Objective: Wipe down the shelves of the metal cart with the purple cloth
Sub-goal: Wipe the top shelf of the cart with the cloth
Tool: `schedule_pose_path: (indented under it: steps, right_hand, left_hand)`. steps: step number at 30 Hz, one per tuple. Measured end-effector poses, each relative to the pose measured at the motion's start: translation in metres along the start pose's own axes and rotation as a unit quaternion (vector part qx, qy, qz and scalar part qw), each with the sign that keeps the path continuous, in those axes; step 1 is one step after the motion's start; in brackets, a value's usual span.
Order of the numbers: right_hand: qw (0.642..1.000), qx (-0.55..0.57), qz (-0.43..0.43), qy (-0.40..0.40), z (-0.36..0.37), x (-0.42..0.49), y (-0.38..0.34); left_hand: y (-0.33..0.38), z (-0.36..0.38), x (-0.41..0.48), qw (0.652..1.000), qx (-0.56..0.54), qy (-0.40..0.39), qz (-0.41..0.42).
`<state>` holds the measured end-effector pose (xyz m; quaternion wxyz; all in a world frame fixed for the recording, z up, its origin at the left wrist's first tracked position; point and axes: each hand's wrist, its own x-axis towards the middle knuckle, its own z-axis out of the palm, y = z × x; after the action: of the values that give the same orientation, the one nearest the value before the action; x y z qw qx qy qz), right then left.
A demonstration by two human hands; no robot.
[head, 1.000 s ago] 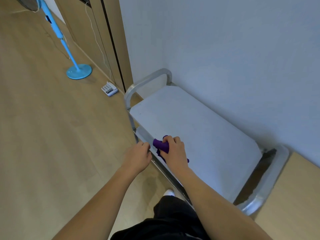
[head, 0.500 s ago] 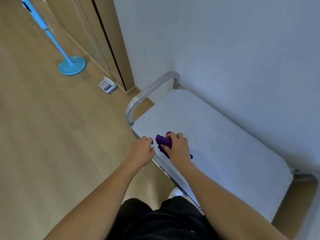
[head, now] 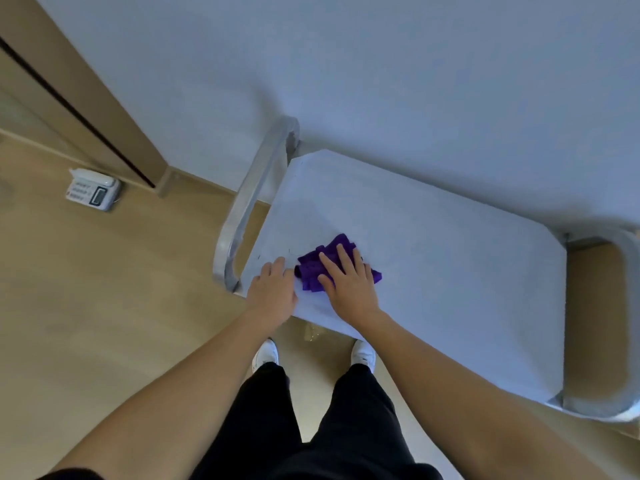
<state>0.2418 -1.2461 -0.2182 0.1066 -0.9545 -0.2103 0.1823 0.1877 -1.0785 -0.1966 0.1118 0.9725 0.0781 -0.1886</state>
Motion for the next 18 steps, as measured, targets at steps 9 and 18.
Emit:
schedule_pose_path:
  steps: [9,18]
  right_hand:
    - [0.982,0.055,0.142,0.109,0.039,0.005,-0.068]
    - [0.984,0.013,0.147,0.099,0.025,0.004,0.009]
  left_hand:
    - [-0.039,0.022,-0.026,0.998,-0.028,0.039,0.032]
    - [-0.05,0.019,-0.039,0.997,-0.022,0.017,0.075]
